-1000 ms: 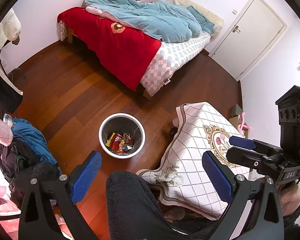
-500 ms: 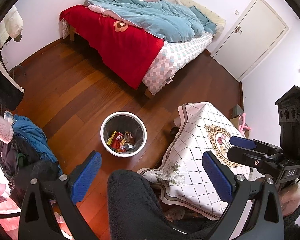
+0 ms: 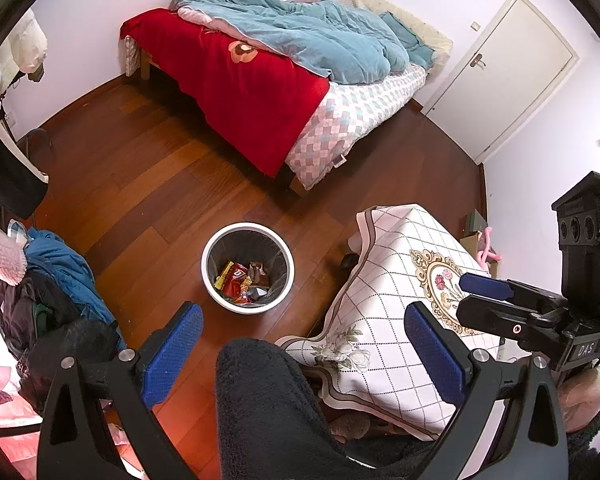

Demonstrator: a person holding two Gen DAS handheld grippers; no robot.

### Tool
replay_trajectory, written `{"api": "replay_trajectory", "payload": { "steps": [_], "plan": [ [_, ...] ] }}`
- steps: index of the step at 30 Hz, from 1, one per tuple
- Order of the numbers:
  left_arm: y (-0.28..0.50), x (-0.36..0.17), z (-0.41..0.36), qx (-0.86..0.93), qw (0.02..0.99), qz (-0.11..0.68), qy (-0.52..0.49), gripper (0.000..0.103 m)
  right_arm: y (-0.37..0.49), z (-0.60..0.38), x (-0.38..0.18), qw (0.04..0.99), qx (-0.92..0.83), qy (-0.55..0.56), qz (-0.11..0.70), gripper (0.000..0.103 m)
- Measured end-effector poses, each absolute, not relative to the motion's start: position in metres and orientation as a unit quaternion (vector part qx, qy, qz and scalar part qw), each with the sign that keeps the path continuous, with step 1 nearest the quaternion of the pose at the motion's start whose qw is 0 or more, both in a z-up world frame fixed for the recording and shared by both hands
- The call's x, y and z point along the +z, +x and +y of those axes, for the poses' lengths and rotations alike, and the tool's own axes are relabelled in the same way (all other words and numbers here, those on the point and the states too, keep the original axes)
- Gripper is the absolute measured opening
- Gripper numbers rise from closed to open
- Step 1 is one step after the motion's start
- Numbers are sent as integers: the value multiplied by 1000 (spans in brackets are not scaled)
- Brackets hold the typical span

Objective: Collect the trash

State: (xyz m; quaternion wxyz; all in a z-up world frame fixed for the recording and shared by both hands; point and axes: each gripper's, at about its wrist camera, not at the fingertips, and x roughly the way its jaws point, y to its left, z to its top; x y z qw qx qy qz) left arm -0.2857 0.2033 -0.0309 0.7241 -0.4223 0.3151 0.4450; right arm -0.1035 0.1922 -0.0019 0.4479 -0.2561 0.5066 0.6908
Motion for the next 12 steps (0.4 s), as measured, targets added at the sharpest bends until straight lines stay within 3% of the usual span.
{"api": "replay_trajectory", "payload": {
  "steps": [12],
  "plan": [
    [-285,-32,204,451,721,309,-426,103,-103,192,1,447,693,-254,505,103]
  ]
}}
